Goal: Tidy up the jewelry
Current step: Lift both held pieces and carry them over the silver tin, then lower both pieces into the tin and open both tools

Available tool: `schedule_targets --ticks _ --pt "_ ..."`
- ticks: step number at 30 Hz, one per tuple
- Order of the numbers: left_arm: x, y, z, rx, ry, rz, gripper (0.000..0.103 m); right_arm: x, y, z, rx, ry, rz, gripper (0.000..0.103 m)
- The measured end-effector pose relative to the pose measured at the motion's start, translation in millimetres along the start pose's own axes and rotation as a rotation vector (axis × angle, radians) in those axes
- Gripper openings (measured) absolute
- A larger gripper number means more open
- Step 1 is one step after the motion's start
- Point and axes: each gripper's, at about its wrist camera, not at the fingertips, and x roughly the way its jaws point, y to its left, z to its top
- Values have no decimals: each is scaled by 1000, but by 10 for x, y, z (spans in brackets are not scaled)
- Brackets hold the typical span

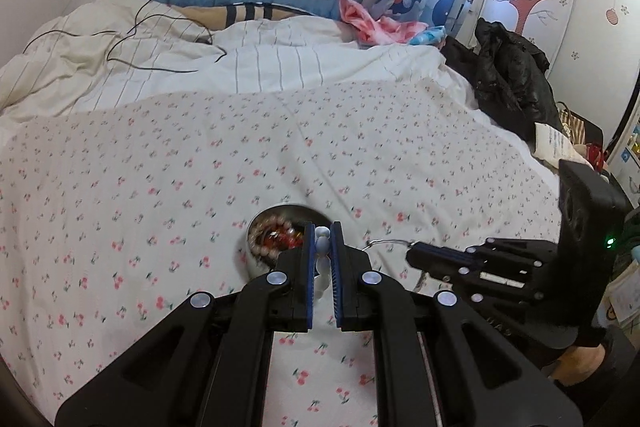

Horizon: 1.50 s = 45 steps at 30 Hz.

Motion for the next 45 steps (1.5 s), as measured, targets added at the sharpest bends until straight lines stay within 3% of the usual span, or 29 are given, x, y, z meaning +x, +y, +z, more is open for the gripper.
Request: schedule_targets --ticks 12,15,17,20,22,23,25,26,27,31,37,39,42,45 --pt "429 20 240 -76 5 -66 7 -18 -469 151 85 -15 -47 4" --pt "650 149 185 -134 46 -60 7 -18 -518 138 102 -11 -46 4" --pt "867 257 105 -176 131 -63 7 -17 -503 133 99 -8 -46 4" --pt "1154 387 -56 -182 252 73 8 4 -488 125 95 -1 -41 4" --pt "1161 409 -75 -179 259 100 9 11 -475 122 89 0 -41 4" --pt "1135 387 -63 -162 257 123 13 9 -467 120 87 -1 -41 4" --pt "1049 327 -22 -119 237 153 41 11 -456 115 84 -3 -43 4" --pt "966 278 -8 -98 206 169 59 18 -448 113 83 -3 -43 4" --pt "908 243 0 -85 184 181 66 21 -442 103 81 -3 -42 4" --pt "650 179 57 -41 125 227 72 48 -381 110 69 -8 -27 4" --pt "176 372 -221 -117 1 376 85 176 -195 240 31 -15 -8 4" --pt "125 456 -288 -158 -7 406 86 246 -120 310 15 -16 -4 4" --pt "130 548 -276 -197 -3 393 88 356 -10 387 -13 -12 -2 4" --pt "156 502 -291 -165 3 414 91 471 86 398 -36 8 3 4"
